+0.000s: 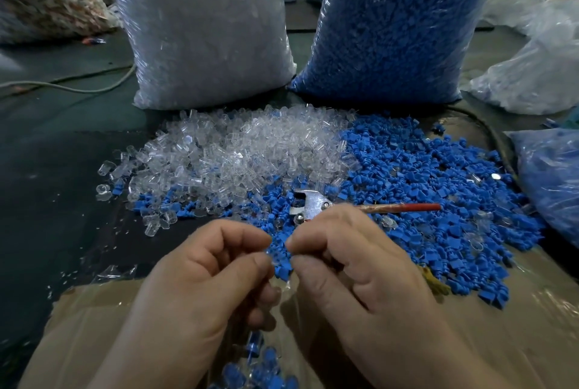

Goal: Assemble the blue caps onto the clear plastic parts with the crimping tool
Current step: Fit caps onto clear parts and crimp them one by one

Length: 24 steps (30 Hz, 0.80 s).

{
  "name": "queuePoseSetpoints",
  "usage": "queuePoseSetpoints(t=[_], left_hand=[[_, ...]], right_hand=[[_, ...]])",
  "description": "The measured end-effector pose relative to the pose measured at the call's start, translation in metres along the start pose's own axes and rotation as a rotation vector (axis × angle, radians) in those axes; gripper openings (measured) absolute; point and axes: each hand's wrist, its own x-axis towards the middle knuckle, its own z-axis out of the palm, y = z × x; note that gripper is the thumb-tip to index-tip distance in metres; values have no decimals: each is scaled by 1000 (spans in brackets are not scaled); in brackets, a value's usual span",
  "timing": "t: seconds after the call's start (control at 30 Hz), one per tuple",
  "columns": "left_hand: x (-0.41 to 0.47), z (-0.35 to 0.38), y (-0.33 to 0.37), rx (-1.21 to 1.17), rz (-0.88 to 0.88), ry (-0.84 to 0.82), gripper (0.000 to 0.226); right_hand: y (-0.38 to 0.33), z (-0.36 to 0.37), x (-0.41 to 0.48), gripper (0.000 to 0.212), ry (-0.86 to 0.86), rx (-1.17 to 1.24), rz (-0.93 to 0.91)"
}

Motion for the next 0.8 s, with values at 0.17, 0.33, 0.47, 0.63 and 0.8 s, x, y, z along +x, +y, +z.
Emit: queuePoseSetpoints(t=[0.17,0.33,0.47,0.63,0.8], left_hand=[[-3,2,0,60,13,-10,17],[-7,5,5,113,66,-41,25],[-5,4,3,22,45,-49,10],[-3,0,1,106,89,-59,28],[-1,-8,-2,140,104,27,32]], right_hand=[[2,5,0,8,-30,0,-65],[3,5,1,9,-11,-7,-46],[2,6,-1,16,-10,-29,-62],[0,5,0,23,-67,-105,-93],[11,-18,10,69,-264,-649,178]])
